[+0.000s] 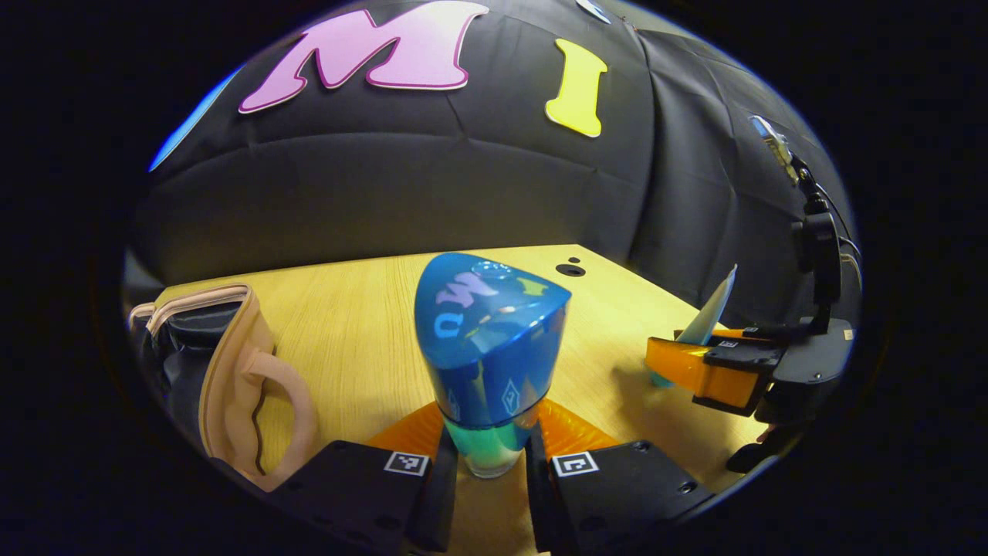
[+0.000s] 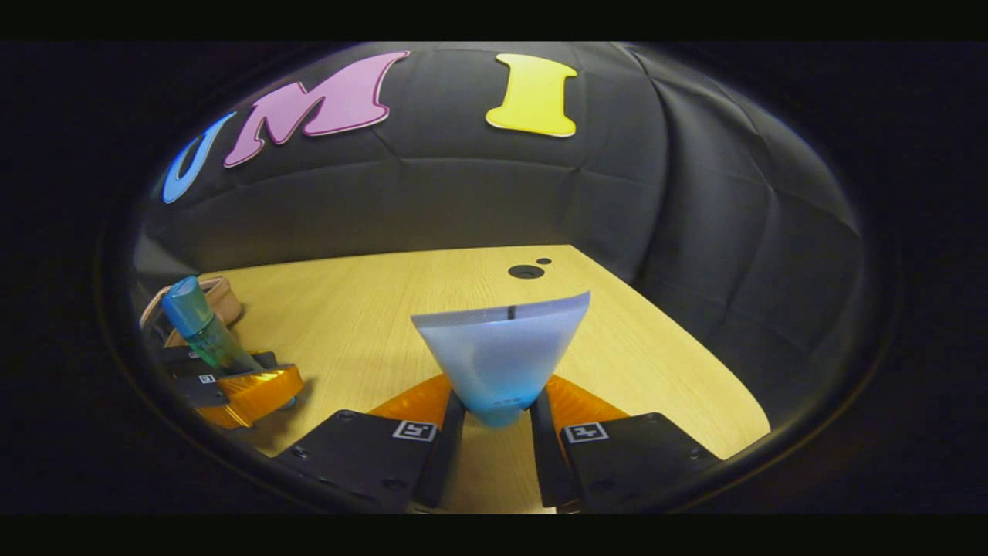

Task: First open the suitcase, pack the skin care products into it, and then close the suitcase.

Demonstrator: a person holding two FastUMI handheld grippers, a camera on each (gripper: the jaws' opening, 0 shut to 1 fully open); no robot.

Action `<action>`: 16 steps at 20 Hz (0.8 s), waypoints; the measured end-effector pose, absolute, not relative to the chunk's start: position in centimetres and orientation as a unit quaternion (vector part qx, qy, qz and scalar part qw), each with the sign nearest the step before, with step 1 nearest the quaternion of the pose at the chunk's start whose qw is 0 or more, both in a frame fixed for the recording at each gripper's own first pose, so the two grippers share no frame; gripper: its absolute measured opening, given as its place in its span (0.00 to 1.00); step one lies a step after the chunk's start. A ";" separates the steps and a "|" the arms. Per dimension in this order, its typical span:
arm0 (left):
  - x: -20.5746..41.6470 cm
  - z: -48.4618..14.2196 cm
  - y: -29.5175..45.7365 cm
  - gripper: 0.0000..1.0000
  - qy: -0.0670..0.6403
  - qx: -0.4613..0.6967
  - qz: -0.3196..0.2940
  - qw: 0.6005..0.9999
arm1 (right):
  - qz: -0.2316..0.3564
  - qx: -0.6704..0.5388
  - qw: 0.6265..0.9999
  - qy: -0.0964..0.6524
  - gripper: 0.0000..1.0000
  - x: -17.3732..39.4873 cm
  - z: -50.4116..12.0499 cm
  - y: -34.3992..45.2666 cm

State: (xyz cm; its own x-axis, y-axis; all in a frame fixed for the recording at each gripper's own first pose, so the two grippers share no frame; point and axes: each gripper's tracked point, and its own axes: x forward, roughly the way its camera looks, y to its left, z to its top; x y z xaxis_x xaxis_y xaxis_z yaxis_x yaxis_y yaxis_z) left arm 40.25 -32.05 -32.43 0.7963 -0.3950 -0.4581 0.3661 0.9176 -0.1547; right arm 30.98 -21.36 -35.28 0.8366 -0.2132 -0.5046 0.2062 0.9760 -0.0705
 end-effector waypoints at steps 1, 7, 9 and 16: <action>40.1 -32.2 -31.7 0.42 0.247 -0.030 -0.195 0.949 | -0.109 -0.017 0.961 0.255 0.45 30.8 -34.5 -21.4; 38.8 -27.9 -29.0 0.43 0.207 -0.038 -0.174 0.962 | -0.093 -0.007 0.969 0.229 0.44 30.2 -30.7 -19.2; 38.4 -25.5 -27.3 0.43 0.191 -0.045 -0.164 0.967 | -0.073 -0.004 0.972 0.222 0.44 30.2 -29.5 -17.2; 36.5 -21.6 -14.6 0.43 0.189 -0.029 -0.060 0.980 | 0.019 0.023 0.980 0.196 0.44 30.1 -24.9 -7.7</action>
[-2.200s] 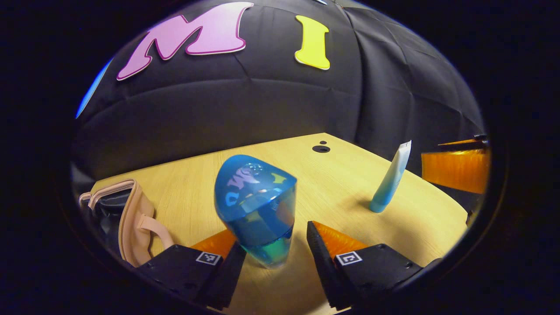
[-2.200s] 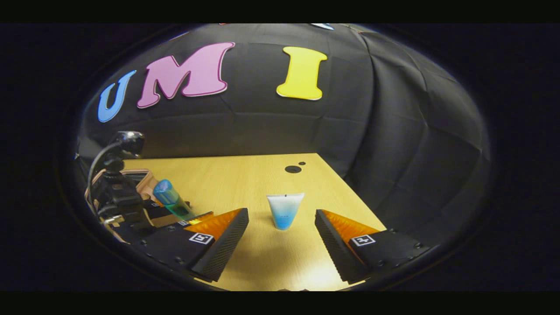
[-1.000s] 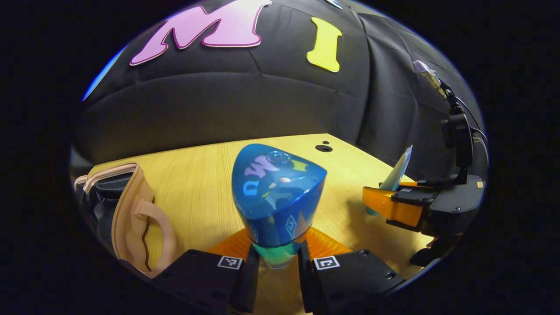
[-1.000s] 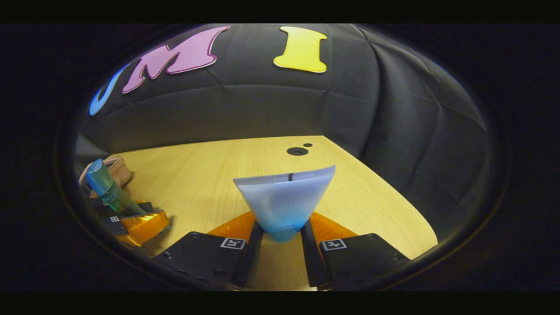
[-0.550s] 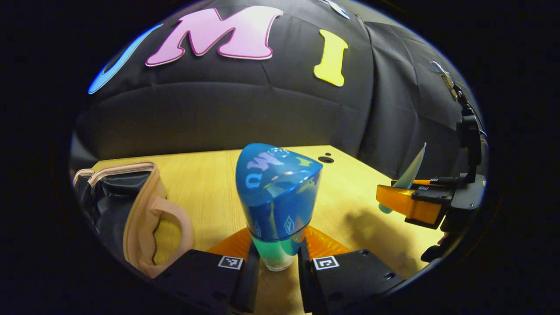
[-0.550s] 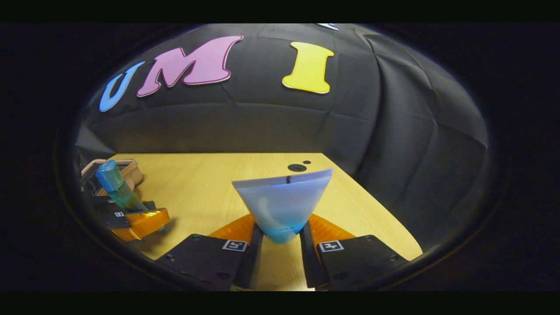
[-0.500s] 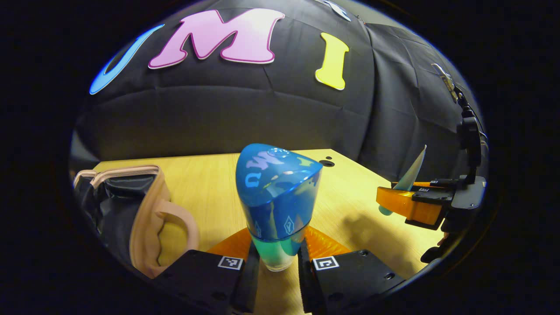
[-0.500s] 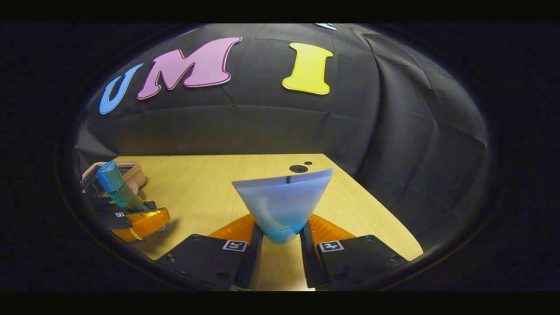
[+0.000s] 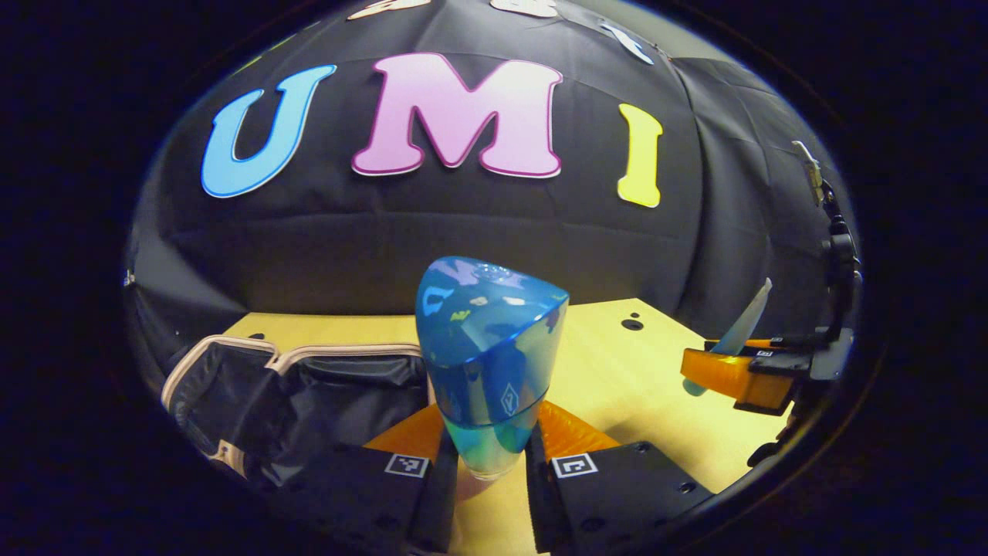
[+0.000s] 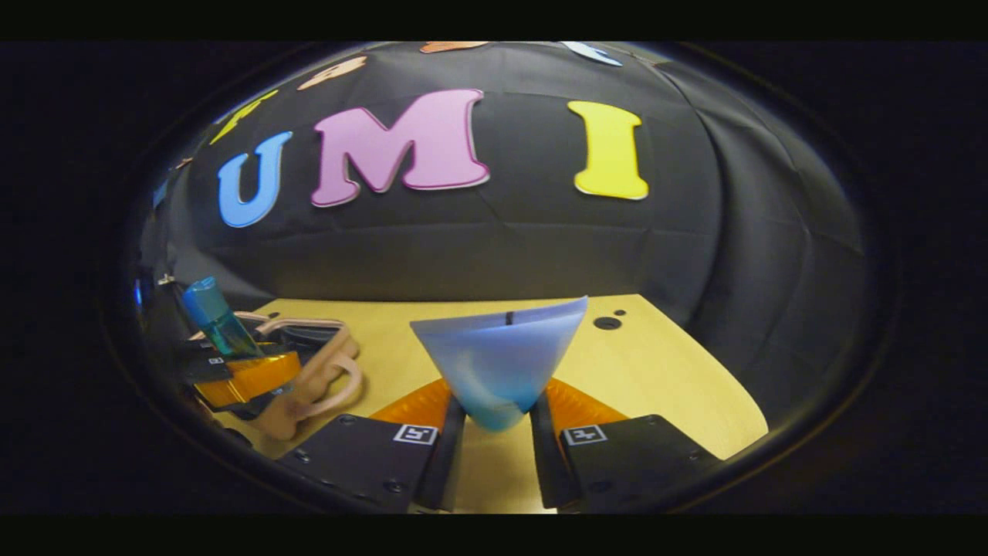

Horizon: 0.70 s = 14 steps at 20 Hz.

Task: First open the suitcase, pack the skin care products into it, and then close the suitcase.

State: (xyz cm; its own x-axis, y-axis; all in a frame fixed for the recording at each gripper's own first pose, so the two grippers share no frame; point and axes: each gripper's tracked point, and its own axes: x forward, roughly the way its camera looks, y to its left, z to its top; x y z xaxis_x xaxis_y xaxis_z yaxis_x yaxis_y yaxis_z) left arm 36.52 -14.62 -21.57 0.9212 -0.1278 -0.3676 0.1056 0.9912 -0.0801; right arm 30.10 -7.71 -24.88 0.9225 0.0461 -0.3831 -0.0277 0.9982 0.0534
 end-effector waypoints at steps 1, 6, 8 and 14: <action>36.2 -22.0 -12.2 0.43 0.203 -0.026 -0.033 0.978 | 0.034 0.027 0.980 0.194 0.44 29.9 -24.5 -6.1; 34.2 -26.2 -1.8 0.43 0.281 -0.013 0.053 0.958 | 0.110 0.046 0.973 0.199 0.44 28.2 -24.3 2.4; 33.6 -28.4 0.6 0.43 0.323 -0.008 0.059 0.944 | 0.136 0.053 0.969 0.201 0.44 27.7 -24.0 5.3; 34.1 -34.2 0.5 0.47 0.424 0.004 0.029 0.905 | 0.182 0.086 0.956 0.213 0.44 26.6 -24.2 10.7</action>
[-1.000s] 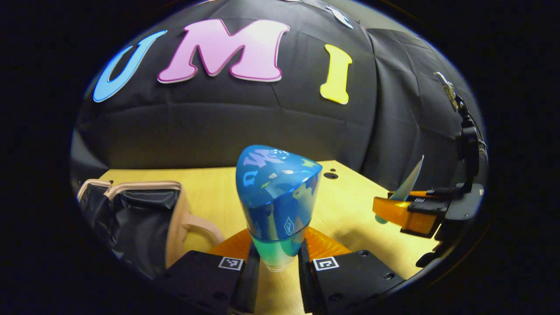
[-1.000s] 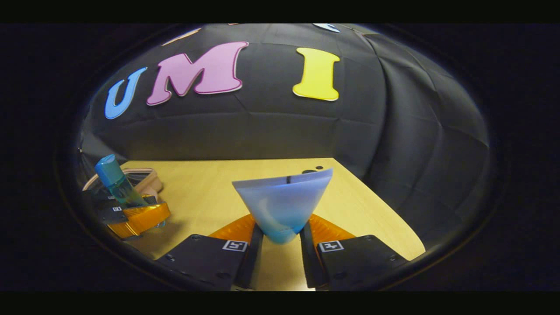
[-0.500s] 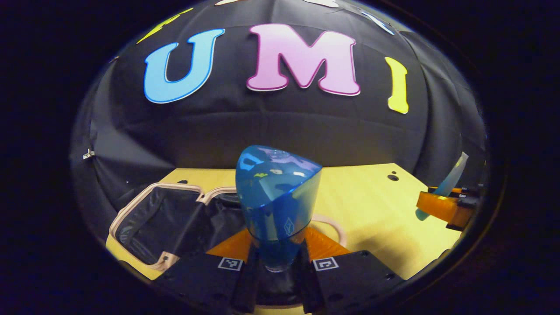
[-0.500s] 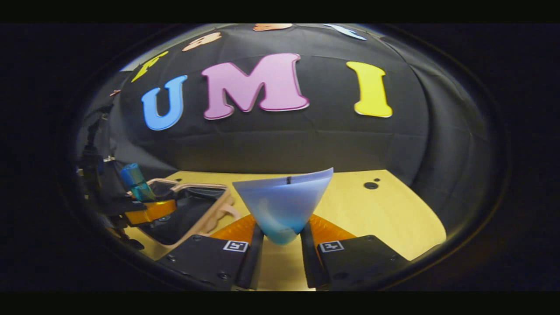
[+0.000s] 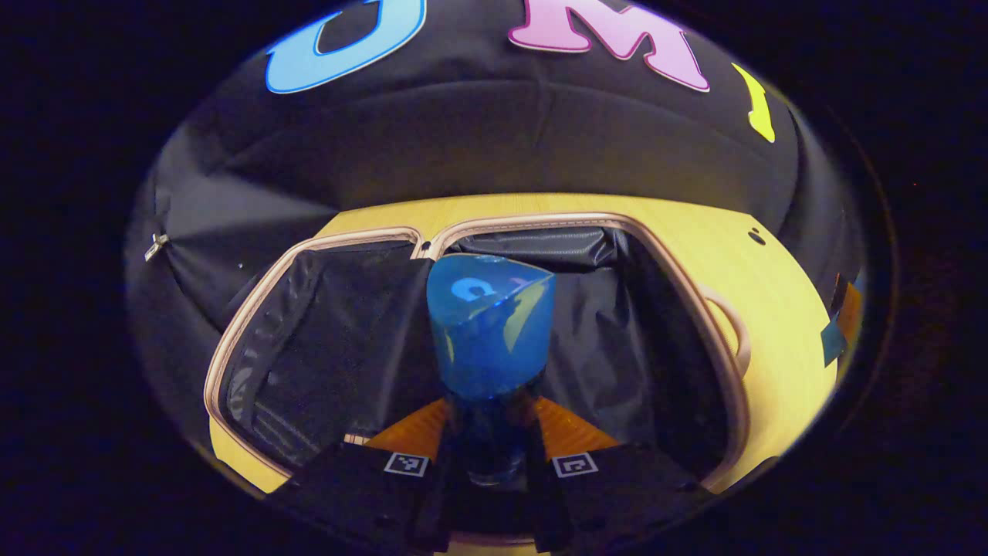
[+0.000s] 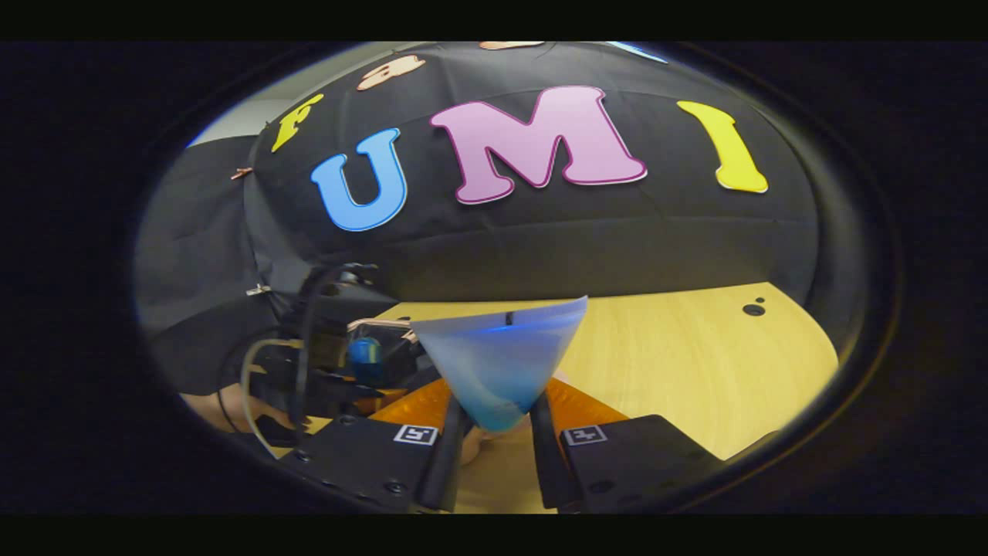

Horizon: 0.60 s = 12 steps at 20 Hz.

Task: First open the suitcase, pack the skin care products into it, and then close the suitcase.

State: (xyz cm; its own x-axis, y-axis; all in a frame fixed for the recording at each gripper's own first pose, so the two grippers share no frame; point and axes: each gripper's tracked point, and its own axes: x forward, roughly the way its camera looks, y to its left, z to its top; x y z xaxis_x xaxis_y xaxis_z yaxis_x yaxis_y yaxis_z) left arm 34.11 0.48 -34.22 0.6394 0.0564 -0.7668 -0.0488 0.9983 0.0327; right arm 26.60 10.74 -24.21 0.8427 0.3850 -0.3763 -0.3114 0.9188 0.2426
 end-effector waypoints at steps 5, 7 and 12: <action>36.5 -35.9 0.2 0.44 0.463 -0.006 0.005 0.887 | 0.181 0.082 0.955 0.218 0.44 26.0 -24.6 11.0; 36.6 -35.8 0.3 0.43 0.479 -0.018 0.011 0.878 | 0.178 0.076 0.955 0.223 0.43 25.9 -24.5 10.7; 37.4 -34.0 -0.1 0.68 0.457 -0.046 0.008 0.888 | 0.158 0.075 0.953 0.249 0.44 26.6 -24.3 9.8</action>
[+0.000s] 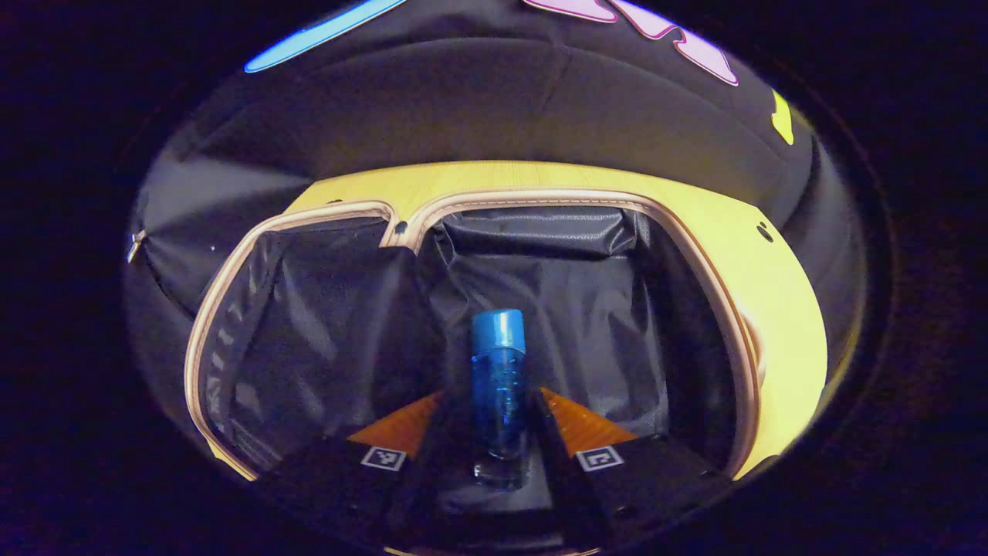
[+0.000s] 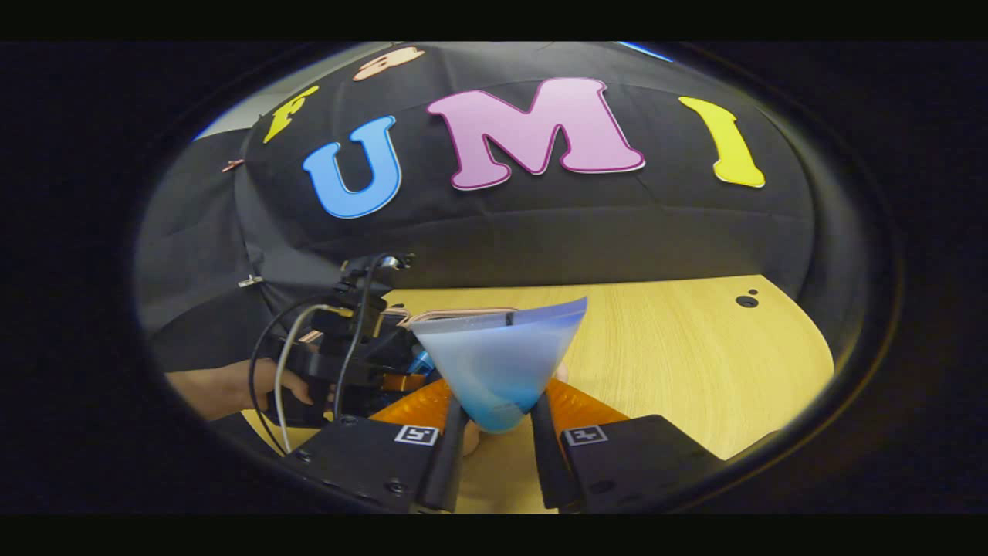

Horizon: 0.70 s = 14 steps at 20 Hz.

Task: First open the suitcase, pack the skin care products into it, and then close the suitcase.

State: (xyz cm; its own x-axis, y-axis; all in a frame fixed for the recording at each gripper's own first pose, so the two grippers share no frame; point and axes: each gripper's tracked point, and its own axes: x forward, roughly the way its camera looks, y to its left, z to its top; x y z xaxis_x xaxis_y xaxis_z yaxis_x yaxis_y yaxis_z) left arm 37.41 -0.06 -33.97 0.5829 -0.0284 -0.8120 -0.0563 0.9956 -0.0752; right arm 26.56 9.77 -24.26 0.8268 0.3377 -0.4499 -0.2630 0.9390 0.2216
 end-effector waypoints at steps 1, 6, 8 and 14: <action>37.1 -33.0 0.0 0.72 0.447 -0.055 0.010 0.893 | 0.156 0.071 0.952 0.254 0.37 26.9 -24.2 9.9; 34.1 -24.0 3.9 0.98 0.337 -0.065 0.025 0.939 | 0.179 0.063 0.940 0.282 0.44 28.2 -24.0 13.4; 31.6 -20.9 6.3 0.98 0.308 -0.066 0.032 0.949 | 0.188 0.046 0.935 0.298 0.44 28.8 -24.8 15.2; 25.7 -17.2 10.2 0.96 0.275 -0.150 0.065 0.947 | 0.175 0.066 0.888 0.420 0.44 29.8 -31.2 19.8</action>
